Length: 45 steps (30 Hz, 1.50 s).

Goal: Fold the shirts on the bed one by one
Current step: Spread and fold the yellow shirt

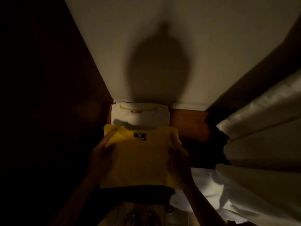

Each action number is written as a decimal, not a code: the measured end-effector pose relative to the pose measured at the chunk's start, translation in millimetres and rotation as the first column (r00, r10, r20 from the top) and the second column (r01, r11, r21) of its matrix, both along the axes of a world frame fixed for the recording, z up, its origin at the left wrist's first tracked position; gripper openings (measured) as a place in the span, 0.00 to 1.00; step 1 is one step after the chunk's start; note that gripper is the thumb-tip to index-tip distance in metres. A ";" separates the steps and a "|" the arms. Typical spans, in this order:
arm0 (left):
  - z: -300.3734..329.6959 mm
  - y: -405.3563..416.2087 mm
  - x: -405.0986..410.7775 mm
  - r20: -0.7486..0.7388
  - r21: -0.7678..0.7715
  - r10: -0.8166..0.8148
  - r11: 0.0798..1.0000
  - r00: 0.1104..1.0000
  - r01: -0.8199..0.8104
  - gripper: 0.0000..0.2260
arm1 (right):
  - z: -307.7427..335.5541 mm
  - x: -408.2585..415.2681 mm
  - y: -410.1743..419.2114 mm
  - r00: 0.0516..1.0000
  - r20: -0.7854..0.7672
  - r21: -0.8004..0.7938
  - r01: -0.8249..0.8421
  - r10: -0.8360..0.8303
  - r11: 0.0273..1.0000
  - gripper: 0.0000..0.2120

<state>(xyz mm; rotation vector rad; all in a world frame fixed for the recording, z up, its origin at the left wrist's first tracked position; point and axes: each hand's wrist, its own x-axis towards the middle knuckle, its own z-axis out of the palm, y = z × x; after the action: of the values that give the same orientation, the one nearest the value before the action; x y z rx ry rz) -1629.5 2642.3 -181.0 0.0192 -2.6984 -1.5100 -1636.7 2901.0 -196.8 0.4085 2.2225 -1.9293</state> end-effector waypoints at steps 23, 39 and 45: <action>-127.2 -23.8 -61.4 0.638 0.196 0.316 0.815 0.702 -0.545 0.03 | -134.8 -59.0 -8.9 0.925 0.378 -0.094 0.003 0.033 0.996 0.06; -146.1 19.5 -20.8 0.141 -0.535 0.050 0.844 0.989 0.034 0.28 | -133.1 -21.4 -62.3 0.918 -0.130 0.728 -0.169 0.376 0.665 0.30; -160.9 15.0 -42.9 0.543 -0.616 0.128 0.732 0.830 0.290 0.35 | -153.9 -29.1 -33.8 0.842 0.378 0.698 -0.533 0.386 0.479 0.35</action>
<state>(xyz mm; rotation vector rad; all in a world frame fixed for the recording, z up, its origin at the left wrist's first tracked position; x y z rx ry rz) -1672.4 2657.2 -341.8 0.3649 -3.6013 -0.4325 -1665.8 2867.2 -350.7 0.0244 2.5820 -0.5323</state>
